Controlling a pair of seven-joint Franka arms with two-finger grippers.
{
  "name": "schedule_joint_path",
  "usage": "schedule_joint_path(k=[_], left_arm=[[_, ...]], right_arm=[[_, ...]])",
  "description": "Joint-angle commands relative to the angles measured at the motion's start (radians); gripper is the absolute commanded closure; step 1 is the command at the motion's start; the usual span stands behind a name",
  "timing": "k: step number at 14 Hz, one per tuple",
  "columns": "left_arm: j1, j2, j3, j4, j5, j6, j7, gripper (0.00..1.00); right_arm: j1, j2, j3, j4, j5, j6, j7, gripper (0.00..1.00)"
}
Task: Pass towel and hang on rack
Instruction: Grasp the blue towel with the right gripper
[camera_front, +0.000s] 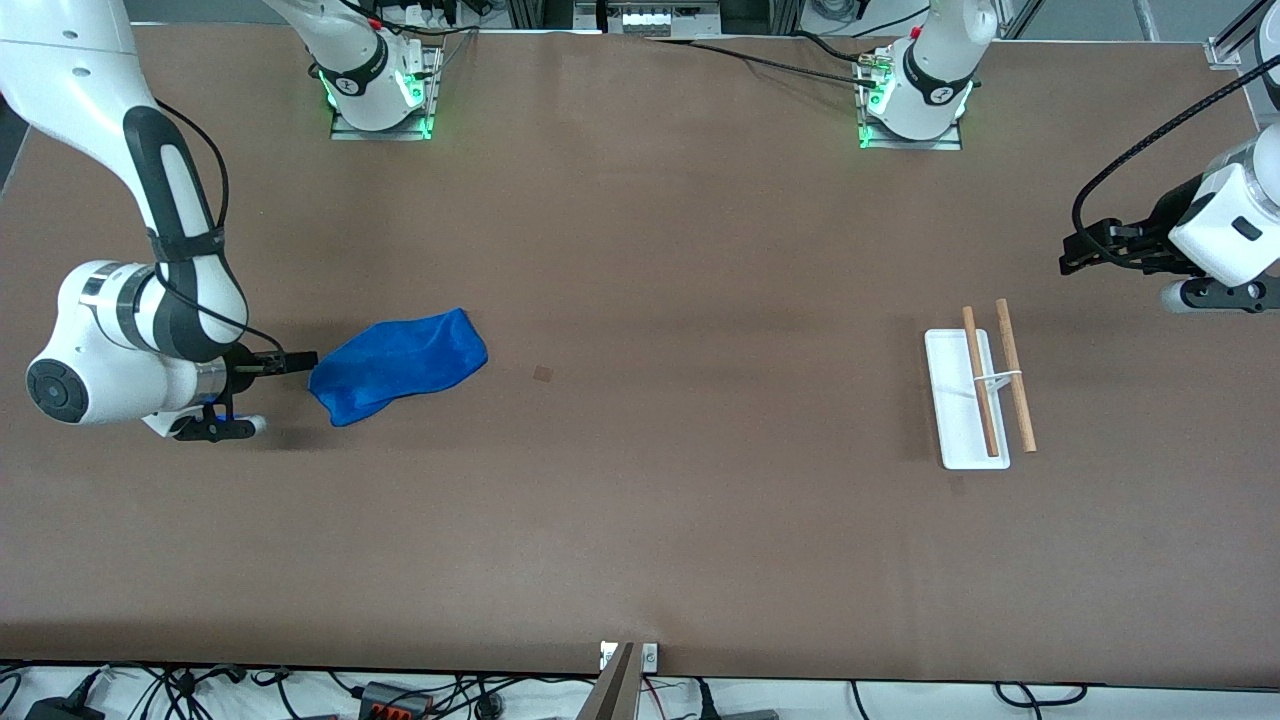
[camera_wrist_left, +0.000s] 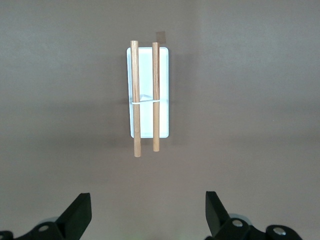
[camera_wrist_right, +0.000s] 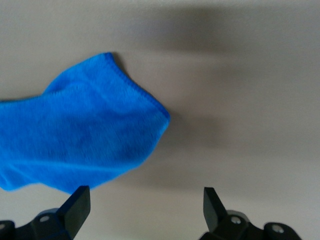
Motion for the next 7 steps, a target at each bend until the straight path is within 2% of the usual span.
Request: schedule_joint_path(k=[1,2,6,7], left_arm=[[0.006,0.007,-0.002,0.023,-0.018,-0.02,0.005,0.0],[0.006,0.007,-0.002,0.023,-0.02,-0.02,0.005,0.0],[0.007,0.007,-0.002,0.023,-0.02,-0.022,0.005,0.0],[0.007,0.007,-0.002,0.023,-0.02,-0.022,0.005,0.0]], right_arm=[[-0.058,0.045,0.01,0.016,0.105,0.012,0.041,0.0],[-0.066,0.056,0.01,0.014,0.137,0.017,0.041,0.0],[-0.078,0.074,0.011,-0.009,0.163,0.072,0.182,0.0],[-0.078,0.074,0.011,-0.012,0.192,0.072,0.208,0.0]])
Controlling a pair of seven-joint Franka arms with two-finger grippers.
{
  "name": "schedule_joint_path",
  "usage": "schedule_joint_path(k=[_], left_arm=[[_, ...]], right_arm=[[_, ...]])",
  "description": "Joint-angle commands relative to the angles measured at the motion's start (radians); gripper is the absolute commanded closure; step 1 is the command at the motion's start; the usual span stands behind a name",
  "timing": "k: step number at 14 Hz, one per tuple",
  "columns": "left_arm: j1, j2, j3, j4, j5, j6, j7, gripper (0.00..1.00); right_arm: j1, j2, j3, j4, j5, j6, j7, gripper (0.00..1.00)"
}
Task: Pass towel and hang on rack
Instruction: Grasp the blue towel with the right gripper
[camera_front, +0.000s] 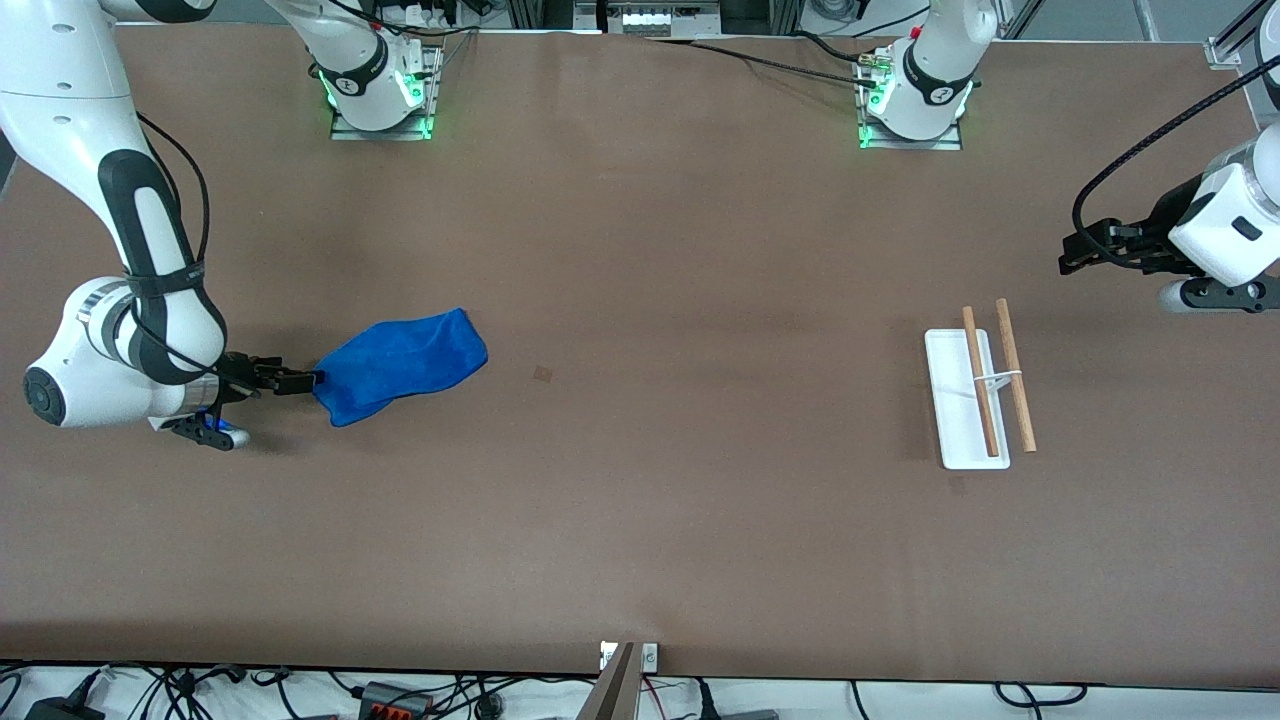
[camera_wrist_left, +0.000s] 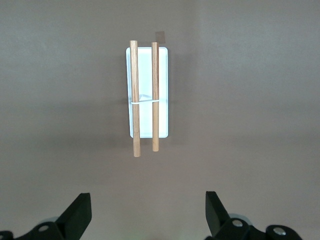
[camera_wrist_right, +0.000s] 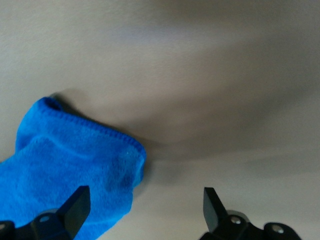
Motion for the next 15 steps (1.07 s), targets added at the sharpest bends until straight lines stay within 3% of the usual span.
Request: schedule_joint_path(k=[1,6,9,13,14,15], left_arm=[[0.007,0.007,-0.002,0.023,-0.017,-0.021,0.005,0.0],[0.007,0.007,-0.002,0.023,-0.017,-0.024,0.004,0.0],[0.007,0.007,-0.002,0.023,-0.026,-0.035,0.005,0.0],[0.009,0.007,-0.002,0.023,-0.028,-0.037,0.005,0.0],[0.009,0.007,-0.002,0.023,-0.028,-0.037,0.005,0.0],[0.007,0.007,-0.002,0.023,-0.028,-0.037,0.005,0.0]], right_arm=[[-0.007,0.002,0.012,-0.011,0.075,0.005,0.088,0.0],[-0.014,0.025,0.012,-0.028,0.129,-0.001,0.131,0.04],[-0.013,0.023,0.012,-0.026,0.128,-0.014,0.168,0.34],[0.002,0.015,0.015,0.012,0.118,-0.08,0.163,0.92],[0.002,0.015,0.016,0.032,0.115,-0.103,0.158,1.0],[0.002,0.015,0.018,0.058,0.112,-0.134,0.152,1.0]])
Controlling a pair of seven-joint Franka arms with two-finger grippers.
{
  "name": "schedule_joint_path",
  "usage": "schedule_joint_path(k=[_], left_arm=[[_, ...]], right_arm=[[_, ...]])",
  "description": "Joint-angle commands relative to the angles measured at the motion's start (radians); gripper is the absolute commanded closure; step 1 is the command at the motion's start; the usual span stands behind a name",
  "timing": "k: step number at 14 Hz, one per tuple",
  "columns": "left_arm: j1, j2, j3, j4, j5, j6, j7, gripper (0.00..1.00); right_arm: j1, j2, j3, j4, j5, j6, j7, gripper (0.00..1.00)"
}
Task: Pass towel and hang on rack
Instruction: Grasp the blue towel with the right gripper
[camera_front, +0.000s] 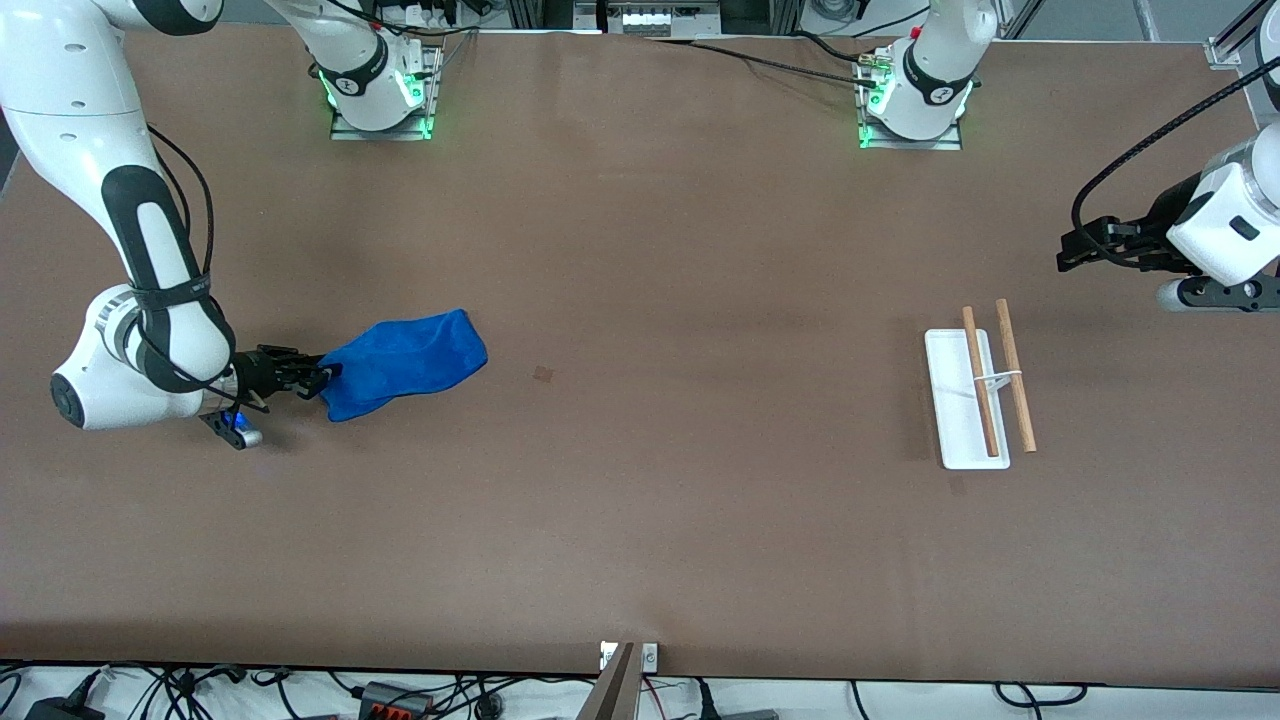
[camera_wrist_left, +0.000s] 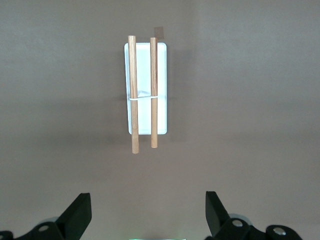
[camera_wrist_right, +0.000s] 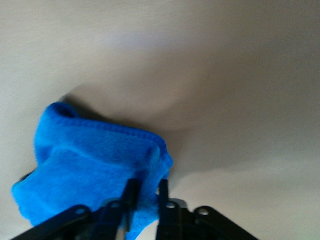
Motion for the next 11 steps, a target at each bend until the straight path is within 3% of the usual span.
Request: schedule_joint_path(k=[1,7,9,11], left_arm=[[0.008,0.007,-0.002,0.023,-0.022,-0.022,0.005,0.0],[0.007,0.007,-0.001,0.023,-0.025,-0.027,0.005,0.0],[0.007,0.007,-0.002,0.023,-0.025,-0.027,0.005,0.0],[0.007,0.007,-0.002,0.023,-0.025,-0.028,0.005,0.0]], right_arm=[[-0.001,-0.013,0.011,0.075,0.002,-0.103,-0.007,1.0],[0.137,-0.055,0.021,0.388,-0.056,-0.422,-0.028,1.0],[0.189,-0.103,0.063,0.468,-0.055,-0.464,-0.047,1.0],[0.21,-0.144,0.142,0.502,-0.053,-0.469,-0.048,1.0]])
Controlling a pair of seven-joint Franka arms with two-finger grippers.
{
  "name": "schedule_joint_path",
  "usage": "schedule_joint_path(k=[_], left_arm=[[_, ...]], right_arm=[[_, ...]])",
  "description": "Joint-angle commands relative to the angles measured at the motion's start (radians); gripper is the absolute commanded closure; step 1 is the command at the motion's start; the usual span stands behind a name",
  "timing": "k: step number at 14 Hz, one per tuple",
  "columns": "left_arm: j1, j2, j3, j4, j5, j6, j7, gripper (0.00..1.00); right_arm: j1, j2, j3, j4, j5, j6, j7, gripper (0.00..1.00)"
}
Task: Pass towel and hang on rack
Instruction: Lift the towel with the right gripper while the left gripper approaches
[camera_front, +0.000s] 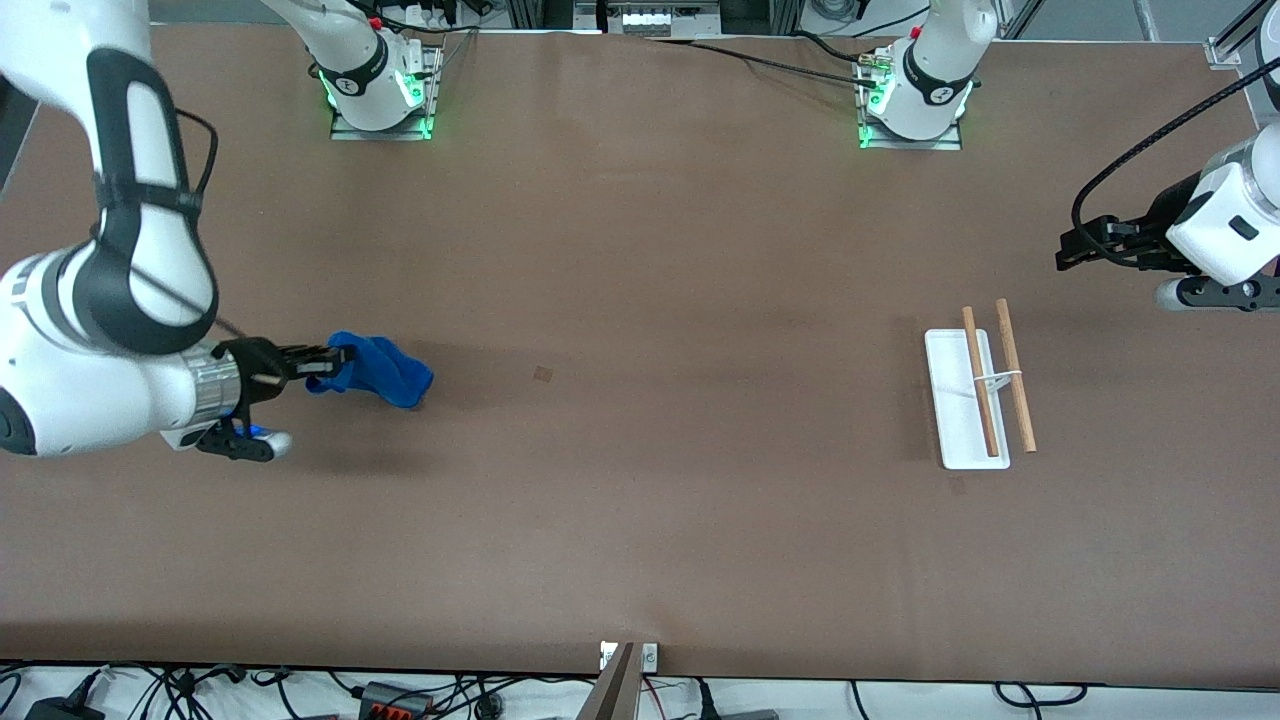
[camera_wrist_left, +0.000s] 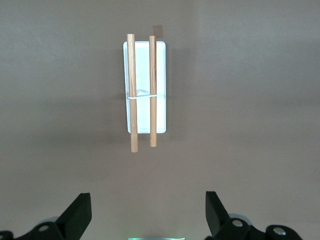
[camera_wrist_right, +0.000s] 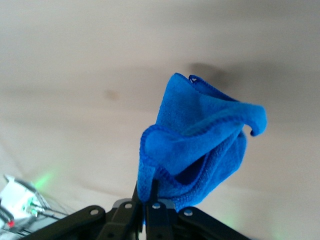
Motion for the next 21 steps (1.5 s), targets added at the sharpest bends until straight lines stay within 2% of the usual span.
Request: schedule_joint_path(k=[1,4,7,9,11,12,13,15,17,20,21], left_arm=[[0.005,0.007,-0.003,0.023,-0.02,-0.029,0.007,0.0],[-0.007,0.019,-0.004,0.022,-0.018,-0.043,0.01,0.0],[-0.053,0.027,-0.009,0.023,-0.02,-0.051,0.022,0.0],[-0.071,0.059,-0.015,0.025,-0.037,-0.078,0.065,0.0],[-0.055,0.09,-0.012,0.023,-0.202,-0.08,0.174,0.0],[-0.043,0.12,-0.012,0.019,-0.242,-0.085,0.229,0.0],[-0.044,0.131,-0.012,0.019,-0.244,-0.088,0.305,0.0],[-0.055,0.168,-0.013,0.022,-0.274,-0.074,0.578,0.0],[-0.061,0.213,-0.013,0.022,-0.352,-0.069,0.778,0.0],[-0.116,0.249,-0.015,0.025,-0.396,-0.065,0.908,0.0],[-0.146,0.262,-0.015,0.032,-0.432,-0.028,0.983,0.0]], right_arm=[[0.006,-0.047,0.122,0.042,-0.02,-0.024,-0.01,1.0],[0.012,-0.077,0.261,0.09,-0.02,-0.018,0.001,1.0],[0.014,-0.093,0.435,0.109,-0.021,0.009,0.091,1.0],[0.018,-0.093,0.501,0.111,-0.026,0.087,0.146,1.0],[0.058,-0.093,0.509,0.111,-0.05,0.141,0.179,1.0],[0.082,-0.093,0.509,0.109,-0.055,0.182,0.215,1.0],[0.098,-0.091,0.509,0.109,-0.053,0.218,0.257,1.0],[0.152,-0.091,0.506,0.109,-0.059,0.256,0.32,1.0],[0.175,-0.09,0.506,0.108,-0.098,0.258,0.345,1.0],[0.179,-0.09,0.506,0.104,-0.112,0.247,0.346,1.0],[0.179,-0.09,0.507,0.094,-0.121,0.243,0.345,1.0]])
